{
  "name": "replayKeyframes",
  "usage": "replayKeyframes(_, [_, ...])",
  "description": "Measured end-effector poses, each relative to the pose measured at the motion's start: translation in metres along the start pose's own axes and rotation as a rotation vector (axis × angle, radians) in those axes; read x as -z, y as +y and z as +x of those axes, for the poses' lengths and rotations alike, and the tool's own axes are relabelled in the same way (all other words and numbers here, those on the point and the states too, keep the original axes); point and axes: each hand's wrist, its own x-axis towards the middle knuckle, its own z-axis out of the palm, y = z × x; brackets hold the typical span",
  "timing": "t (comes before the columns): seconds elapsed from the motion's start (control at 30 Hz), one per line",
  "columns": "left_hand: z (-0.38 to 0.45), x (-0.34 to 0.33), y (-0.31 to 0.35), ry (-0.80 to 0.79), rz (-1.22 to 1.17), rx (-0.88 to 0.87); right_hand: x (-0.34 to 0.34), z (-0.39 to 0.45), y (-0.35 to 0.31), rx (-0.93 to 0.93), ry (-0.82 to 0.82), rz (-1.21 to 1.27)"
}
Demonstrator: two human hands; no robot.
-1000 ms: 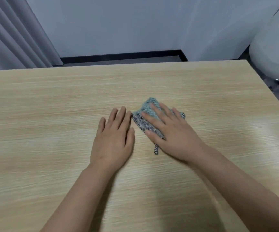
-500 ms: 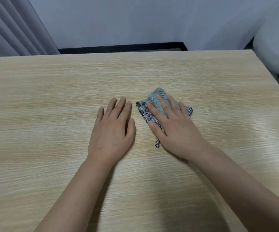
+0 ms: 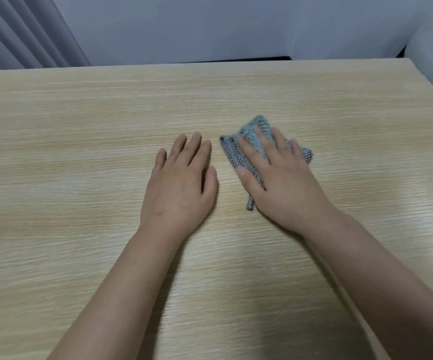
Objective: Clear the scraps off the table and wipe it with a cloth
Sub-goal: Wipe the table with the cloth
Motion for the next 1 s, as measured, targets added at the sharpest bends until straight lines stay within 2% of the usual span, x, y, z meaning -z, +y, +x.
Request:
replayKeyframes(0.07, [0.0,0.0,0.0,0.009,-0.005,-0.007,0.0,-0.004,-0.001,0.069,-0.02,0.003])
replayKeyframes(0.13, [0.0,0.0,-0.001,0.002,-0.011,-0.006,0.003,-0.001,0.009,0.061,-0.032,-0.008])
replayKeyframes(0.27, [-0.002,0.0,0.0,0.001,-0.015,-0.003,0.01,0.008,0.032,-0.167,-0.02,-0.018])
replayKeyframes(0.33, [-0.001,0.001,0.0,0.007,-0.017,-0.003,0.007,0.008,0.026,-0.214,-0.009,-0.022])
replayKeyframes(0.4, [-0.002,0.001,0.0,0.008,-0.015,0.0,0.002,0.001,0.011,-0.175,0.001,-0.008])
replayKeyframes(0.5, [-0.002,0.001,0.001,0.014,-0.012,-0.005,-0.003,-0.015,-0.01,-0.016,0.025,0.012])
replayKeyframes(0.63, [-0.001,0.001,0.001,0.023,-0.012,-0.003,0.002,-0.018,0.0,0.053,-0.023,0.007])
replayKeyframes(0.83, [-0.002,0.002,0.001,0.03,-0.005,-0.016,0.002,-0.009,0.016,-0.206,-0.007,-0.024])
replayKeyframes(0.9, [-0.001,0.002,0.001,0.032,0.0,-0.015,-0.003,-0.016,-0.004,-0.163,0.016,-0.014])
replayKeyframes(1.0, [0.0,0.001,0.0,0.032,0.008,-0.013,-0.009,-0.037,-0.033,0.039,0.036,0.026])
